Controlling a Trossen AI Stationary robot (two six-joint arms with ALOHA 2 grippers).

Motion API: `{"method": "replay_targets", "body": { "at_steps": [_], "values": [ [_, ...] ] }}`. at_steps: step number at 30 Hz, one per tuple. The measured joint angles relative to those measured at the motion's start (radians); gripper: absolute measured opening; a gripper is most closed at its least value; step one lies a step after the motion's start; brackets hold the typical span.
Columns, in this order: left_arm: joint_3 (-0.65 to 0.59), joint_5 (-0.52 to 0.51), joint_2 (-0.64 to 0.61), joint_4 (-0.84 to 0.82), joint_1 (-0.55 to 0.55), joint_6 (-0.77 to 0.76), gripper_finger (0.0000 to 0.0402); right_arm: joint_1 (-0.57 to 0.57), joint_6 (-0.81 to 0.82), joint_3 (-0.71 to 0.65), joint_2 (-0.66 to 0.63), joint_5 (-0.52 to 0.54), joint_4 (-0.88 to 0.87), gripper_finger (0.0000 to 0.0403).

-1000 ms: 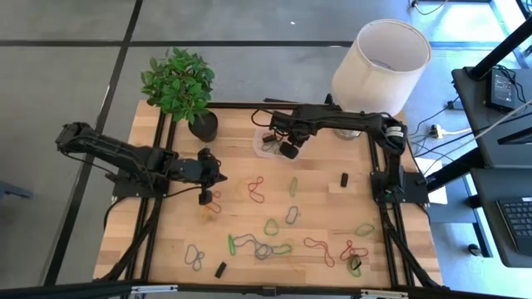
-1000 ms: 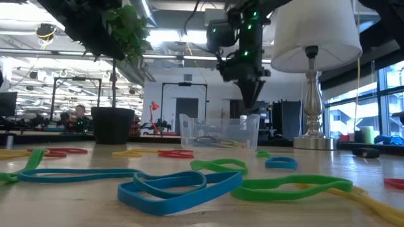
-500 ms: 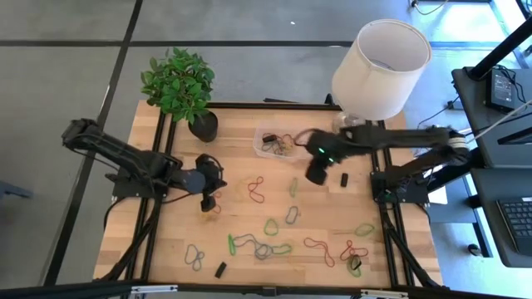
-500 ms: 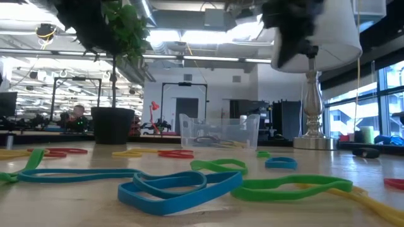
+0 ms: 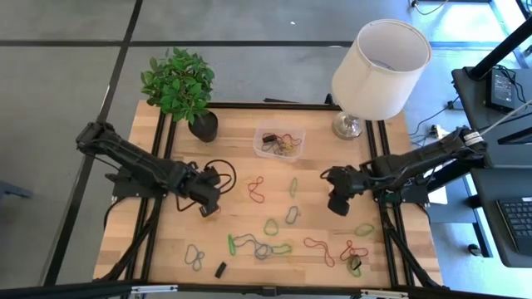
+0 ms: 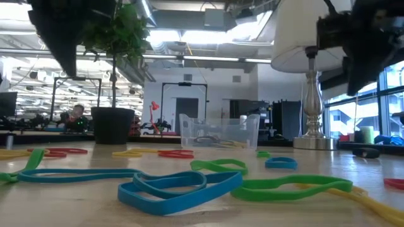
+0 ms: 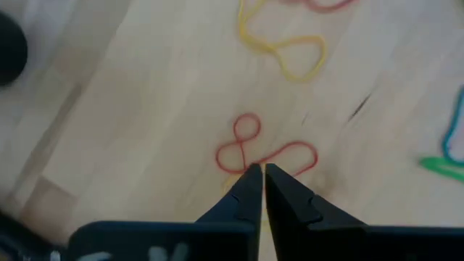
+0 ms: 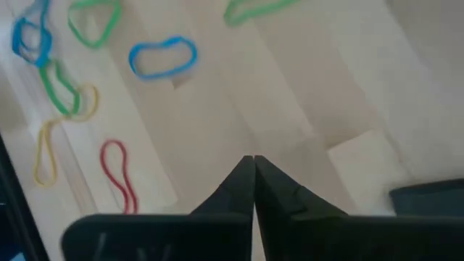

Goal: Pick and place rubber bands into bin
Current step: Put the yellow rubber band into the transparent bin

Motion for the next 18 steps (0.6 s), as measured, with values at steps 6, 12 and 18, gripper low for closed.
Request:
{"method": "replay_targets", "body": {
  "at_steps": [6, 12, 18],
  "values": [
    [0.0, 0.061, 0.063, -0.002, 0.0, -0.164, 0.0075, 0.036, 0.0, -0.059, 0.0, 0.0, 0.067, 0.0004],
    [-0.001, 0.105, 0.148, 0.033, -0.044, -0.263, 0.0135, 0.057, -0.021, -0.061, 0.0, 0.0, 0.086, 0.0008],
    [-0.091, 0.203, 0.216, 0.106, -0.077, -0.37, 0.0158, 0.078, -0.045, -0.061, 0.0, 0.0, 0.097, 0.0012]
  ]
}}
